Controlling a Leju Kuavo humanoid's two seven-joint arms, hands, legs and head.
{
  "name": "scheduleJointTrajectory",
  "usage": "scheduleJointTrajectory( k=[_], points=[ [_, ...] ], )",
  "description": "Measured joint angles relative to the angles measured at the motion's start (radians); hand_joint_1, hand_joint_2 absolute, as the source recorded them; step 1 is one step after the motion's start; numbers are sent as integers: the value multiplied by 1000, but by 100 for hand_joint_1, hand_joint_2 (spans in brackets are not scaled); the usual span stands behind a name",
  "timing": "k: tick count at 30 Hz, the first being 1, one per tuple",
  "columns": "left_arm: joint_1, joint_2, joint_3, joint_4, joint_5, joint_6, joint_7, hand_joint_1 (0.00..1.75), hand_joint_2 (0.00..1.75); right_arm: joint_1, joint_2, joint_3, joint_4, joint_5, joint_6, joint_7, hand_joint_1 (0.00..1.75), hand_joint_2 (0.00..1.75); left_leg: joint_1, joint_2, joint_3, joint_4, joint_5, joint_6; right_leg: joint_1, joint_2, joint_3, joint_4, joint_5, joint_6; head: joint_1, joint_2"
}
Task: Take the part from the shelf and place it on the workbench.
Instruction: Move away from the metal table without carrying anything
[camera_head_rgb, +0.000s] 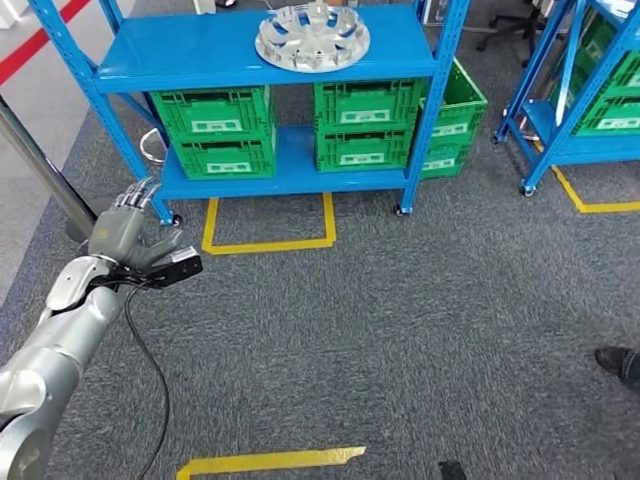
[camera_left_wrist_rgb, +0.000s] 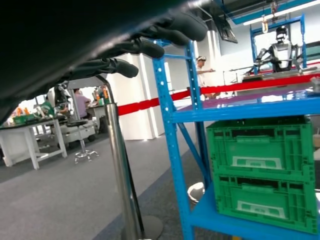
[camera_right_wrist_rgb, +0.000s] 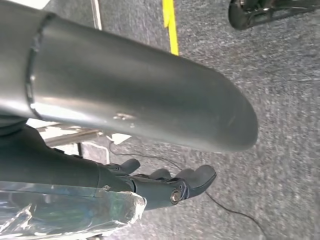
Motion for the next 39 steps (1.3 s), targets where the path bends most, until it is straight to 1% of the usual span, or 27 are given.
scheduleJointTrajectory(
  k=[2, 4, 6, 7, 8, 9, 10, 12, 13, 14, 17, 19, 20, 22, 23, 24, 25, 26, 27, 28, 29, 30, 34, 35, 37, 38, 39],
  points=[
    [-1, 0, 0, 1, -1, 1, 2, 0, 0, 1, 0, 0, 0, -1, 0, 1, 0, 0, 2, 0, -2, 4, -5, -8, -1, 2, 4, -5, -4, -11, 1, 0],
    [-3, 0, -1, 2, -2, 2, 4, 0, 0, 0, -1, 0, 0, -1, 0, 1, 0, 0, 5, 1, -17, 45, -31, -20, -5, 3, 13, -8, -7, -21, -2, 0],
    [-5, 1, -1, 3, -2, 3, 7, 0, 0, -1, -1, 0, 0, -1, 0, 0, 0, 0, 9, 1, -73, 156, -77, -31, -6, 4, 23, -9, -14, -29, -6, 0],
    [-3, 2, -2, 4, -2, 3, 8, 0, 0, -1, -1, 0, 0, -1, 0, 0, 0, 0, 12, 1, -112, 224, -98, -34, -6, 5, 27, -9, -17, -31, -6, 0],
    [-1, 2, -2, 5, -2, 3, 11, 0, 0, 0, -1, 0, 0, -1, 0, 0, 0, 0, 15, 1, -144, 271, -105, -36, -6, 5, 31, -9, -21, -31, -6, 0],
    [2, 2, -2, 6, -2, 3, 12, 0, 0, 0, -1, 0, 0, -1, 0, 0, 0, 0, 17, 1, -161, 286, -93, -36, -6, 6, 36, -9, -26, -31, -6, 0],
    [3, 2, -2, 7, -2, 3, 14, 0, 0, 1, -1, 0, 0, -2, 0, 0, 0, 0, 18, 1, -163, 270, -64, -35, -6, 7, 43, -9, -30, -30, -6, 0],
    [1, 2, -2, 7, -3, 3, 16, 0, 0, 0, -1, 0, 0, -2, 0, 0, 0, 0, 19, 1, -114, 146, 20, -29, -5, 8, 57, -9, -40, -26, -6, 0],
    [-2, 3, -2, 8, -4, 3, 17, 0, 0, 0, -1, 0, 0, -2, 0, 0, 0, 0, 17, 1, -85, 84, 46, -25, -4, 9, 62, -9, -45, -21, -6, 0],
    [-5, 3, -2, 8, -5, 3, 17, 0, 0, -1, -1, 0, 0, -2, 0, 0, 0, 0, 15, 1, -64, 41, 55, -20, -2, 9, 63, -9, -49, -17, -6, 0],
    [-9, 3, -2, 8, -8, 4, 18, 0, 0, -1, -1, 0, 0, -2, 1, 0, 0, 0, 13, 2, -47, 8, 39, -7, -2, 8, 64, -14, -57, 0, -4, 0],
    [-11, 3, -2, 8, -10, 5, 18, 0, 0, -2, -1, 0, 0, -2, 1, -1, 0, 0, 16, 2, -34, -3, 37, 3, -2, 6, 53, 13, -76, 9, -3, 0],
    [-13, 3, -2, 8, -11, 6, 19, 0, 0, -2, -1, 0, 0, -2, 1, -1, 0, 0, 18, 3, -28, -8, 35, 9, -1, 6, 30, 57, -96, 11, -2, 0],
    [-15, 3, -2, 8, -11, 6, 20, 0, 0, -2, -1, 0, 0, -2, 1, -1, 0, 0, 14, 3, -21, -9, 28, 17, -1, 6, -47, 190, -142, 13, -1, 0],
    [-13, 2, -2, 9, -11, 6, 21, 0, 0, 0, -1, 0, 0, -2, 1, 0, 0, 0, 12, 3, -18, -8, 23, 19, -1, 6, -85, 245, -152, 14, -1, 0],
    [-11, 1, -2, 10, -11, 6, 21, 0, 0, 1, -1, 0, 0, -3, 1, 0, 0, 0, 10, 2, -12, -8, 18, 20, -1, 6, -109, 269, -143, 14, 0, 0],
    [-9, 0, -2, 10, -11, 6, 22, 0, 0, 2, -2, 0, 0, -3, 1, 0, 0, 0, 8, 1, -5, -8, 13, 20, -1, 6, -114, 253, -114, 13, 0, 0],
    [-8, 0, -2, 10, -12, 6, 23, 0, 0, 2, -2, 0, 0, -3, 1, 0, 0, 0, 7, 1, 5, -8, 6, 19, -1, 5, -99, 201, -70, 11, 0, 0],
    [-8, -1, -2, 11, -12, 6, 23, 0, 0, 2, -3, 0, 0, -2, 1, 0, 0, 0, 6, 0, 15, -8, -2, 17, 0, 4, -73, 131, -25, 8, 0, 0],
    [-9, -1, -2, 11, -12, 6, 24, 0, 0, 1, -4, 0, 0, -2, 1, 0, 0, 0, 4, 0, 23, -7, -9, 13, 1, 3, -42, 66, 5, 4, 0, 0],
    [-11, -1, -2, 11, -12, 6, 24, 0, 0, 0, -4, 0, 0, -3, 1, 0, 0, 0, 2, 0, 27, -6, -15, 9, 2, 2, -19, 20, 19, 0, -1, 0],
    [-12, -1, -2, 12, -12, 6, 25, 0, 0, 0, -4, 0, 0, -3, 1, 0, 0, 0, 1, -1, 28, -5, -19, 5, 4, 2, -5, -2, 18, -4, -1, 0],
    [-15, -2, -2, 12, -13, 7, 26, 0, 0, 0, -4, 0, 0, -3, 1, 1, 0, 0, 3, 0, 26, 15, -42, -17, 0, 5, 17, -18, 0, -24, -3, 0],
    [-16, -1, -2, 12, -13, 7, 26, 0, 0, -1, -4, 0, 0, -3, 1, 1, 0, 0, 5, 0, 9, 53, -59, -23, -2, 5, 25, -20, -3, -29, -5, 0],
    [-16, 0, -2, 13, -13, 7, 27, 0, 0, -1, -4, 0, 0, -2, 1, 0, 0, 0, 11, 1, -65, 186, -105, -33, -2, 6, 39, -21, -14, -35, -8, 0],
    [-14, 0, -2, 14, -13, 7, 27, 0, 0, -1, -4, 0, 0, -2, 1, 0, 0, 0, 14, 1, -106, 249, -119, -37, -2, 7, 46, -21, -21, -36, -8, 0],
    [-11, 1, -2, 15, -13, 7, 27, 0, 0, 1, -4, 0, 0, -3, 1, 0, 0, 0, 17, 1, -137, 285, -117, -38, -2, 7, 55, -21, -28, -35, -8, 0]
  ],
)
